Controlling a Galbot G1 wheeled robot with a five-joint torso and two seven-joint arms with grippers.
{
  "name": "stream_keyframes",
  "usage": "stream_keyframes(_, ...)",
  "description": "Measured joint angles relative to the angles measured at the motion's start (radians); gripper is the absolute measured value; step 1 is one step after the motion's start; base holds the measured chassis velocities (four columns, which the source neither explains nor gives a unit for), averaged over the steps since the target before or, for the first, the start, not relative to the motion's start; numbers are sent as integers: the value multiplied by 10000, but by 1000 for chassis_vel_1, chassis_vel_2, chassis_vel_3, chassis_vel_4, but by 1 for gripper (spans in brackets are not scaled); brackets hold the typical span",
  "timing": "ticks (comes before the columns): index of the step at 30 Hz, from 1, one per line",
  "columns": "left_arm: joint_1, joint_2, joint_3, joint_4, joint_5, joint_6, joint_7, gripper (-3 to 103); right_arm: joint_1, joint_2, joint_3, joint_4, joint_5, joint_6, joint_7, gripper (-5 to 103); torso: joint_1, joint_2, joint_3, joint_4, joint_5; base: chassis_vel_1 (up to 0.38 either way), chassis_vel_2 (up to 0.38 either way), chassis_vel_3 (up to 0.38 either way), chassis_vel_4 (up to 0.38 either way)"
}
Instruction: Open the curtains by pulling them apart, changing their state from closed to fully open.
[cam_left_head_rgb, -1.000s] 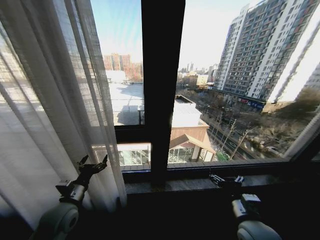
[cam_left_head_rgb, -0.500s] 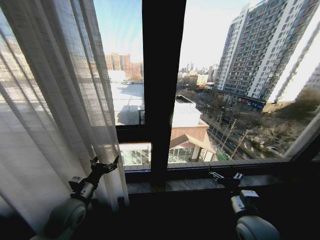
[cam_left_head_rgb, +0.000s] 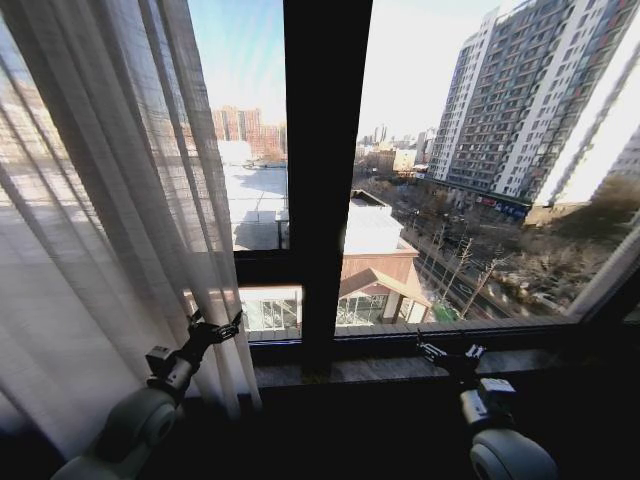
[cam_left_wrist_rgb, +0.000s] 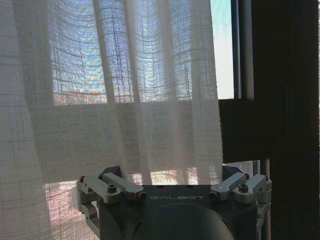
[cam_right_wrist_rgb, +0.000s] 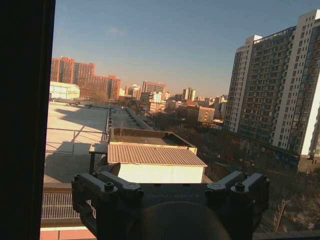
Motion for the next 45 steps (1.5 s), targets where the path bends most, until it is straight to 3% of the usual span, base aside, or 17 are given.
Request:
stream_keyframes(5,-74,-148,36,26,25,94,-982,87,83,-18,-69,-34,0,-1,0,100,0,0,0,0,0,0,0,0,0)
stream_keyframes(9,-63,-174,-29,52,15,94,-1177,71,138,-32,-110,-50,0,-7,0,100,0,0,0,1,0,0,0,0,0)
stream_keyframes(11,-54,-169,-72,62,-13,86,-1187,60,168,-38,-124,-63,3,-11,0,100,0,0,1,1,0,0,0,0,0)
stream_keyframes(13,-52,-159,-81,62,-28,85,-1187,60,178,-41,-126,-70,5,-12,0,100,0,0,0,1,0,0,0,0,0)
stream_keyframes(17,-10,-126,-102,18,-135,84,-958,38,190,-55,-127,-92,10,-15,1,100,0,1,0,0,0,0,0,0,0)
stream_keyframes(22,125,-105,-196,-60,-168,98,-734,28,221,-113,-114,-105,23,-14,5,100,0,1,0,0,0,0,0,0,0)
stream_keyframes(26,330,-102,-410,-160,-200,101,-586,6,299,-184,-110,-124,97,-23,10,100,-1,1,0,0,0,0,0,0,0)
stream_keyframes(37,1272,-303,-1045,-1102,-309,125,-451,0,399,-277,-181,-141,233,-33,15,100,0,1,0,0,1,0,0,0,0)
stream_keyframes(45,2213,-1244,-1667,-2231,-255,457,-514,0,428,-285,-300,-60,327,-186,24,100,-1,1,-1,1,1,0,0,0,0)
